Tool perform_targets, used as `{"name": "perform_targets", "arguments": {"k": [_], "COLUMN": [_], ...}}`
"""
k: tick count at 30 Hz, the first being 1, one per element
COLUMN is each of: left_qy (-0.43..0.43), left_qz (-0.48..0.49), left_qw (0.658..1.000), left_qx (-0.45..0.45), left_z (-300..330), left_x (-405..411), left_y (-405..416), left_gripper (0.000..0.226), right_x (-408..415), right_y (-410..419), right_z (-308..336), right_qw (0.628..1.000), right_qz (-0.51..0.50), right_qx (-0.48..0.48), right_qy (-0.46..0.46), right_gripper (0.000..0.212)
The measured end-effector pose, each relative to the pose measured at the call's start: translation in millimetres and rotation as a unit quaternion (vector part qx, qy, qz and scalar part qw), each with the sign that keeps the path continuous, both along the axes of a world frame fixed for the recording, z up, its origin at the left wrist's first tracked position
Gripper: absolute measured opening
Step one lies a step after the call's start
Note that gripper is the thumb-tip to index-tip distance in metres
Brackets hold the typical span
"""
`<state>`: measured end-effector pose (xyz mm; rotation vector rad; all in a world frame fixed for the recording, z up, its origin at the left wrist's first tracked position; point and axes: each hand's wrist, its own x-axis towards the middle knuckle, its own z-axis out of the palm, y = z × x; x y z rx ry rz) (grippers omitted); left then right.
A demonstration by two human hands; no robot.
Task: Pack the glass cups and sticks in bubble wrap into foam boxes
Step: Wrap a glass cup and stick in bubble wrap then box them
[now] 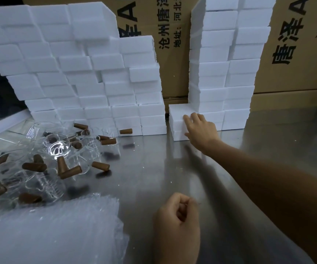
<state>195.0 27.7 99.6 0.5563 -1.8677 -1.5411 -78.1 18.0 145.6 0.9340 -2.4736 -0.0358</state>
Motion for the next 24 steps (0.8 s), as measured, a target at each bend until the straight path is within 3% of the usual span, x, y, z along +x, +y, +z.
{"name": "perform_targets", "arguments": {"k": [4, 7, 10, 17, 21, 24], "left_qy": [-0.006, 0.000, -0.011, -0.015, -0.024, -0.027], "left_qz": [-0.006, -0.006, 0.003, 0.006, 0.011, 0.003], "left_qw": [1.000, 1.000, 1.000, 0.999, 0.999, 0.999], "left_qx": [-0.012, -0.026, -0.028, -0.045, -0.040, -0.034], "left_z": [0, -2, -3, -2, -2, -3], "left_x": [0, -2, -3, -4, -4, -2], "left_y": [0, -1, 0, 0, 1, 2], "left_gripper": [0.014, 0.033, 0.037, 0.034, 0.035, 0.037], "right_x": [-12, -18, -24, -26, -23, -24], "right_y": [-11, -20, -24, -32, -35, -37], "right_z": [3, 3, 7, 10, 20, 37], "right_qw": [1.000, 0.999, 0.998, 0.998, 0.998, 0.990], "right_qz": [-0.018, -0.035, -0.050, -0.053, -0.059, -0.064], "right_qx": [0.001, 0.015, 0.039, 0.031, 0.013, -0.005], "right_qy": [-0.007, -0.001, 0.016, 0.016, -0.035, -0.125], "right_gripper": [0.059, 0.063, 0.066, 0.046, 0.040, 0.044]}}
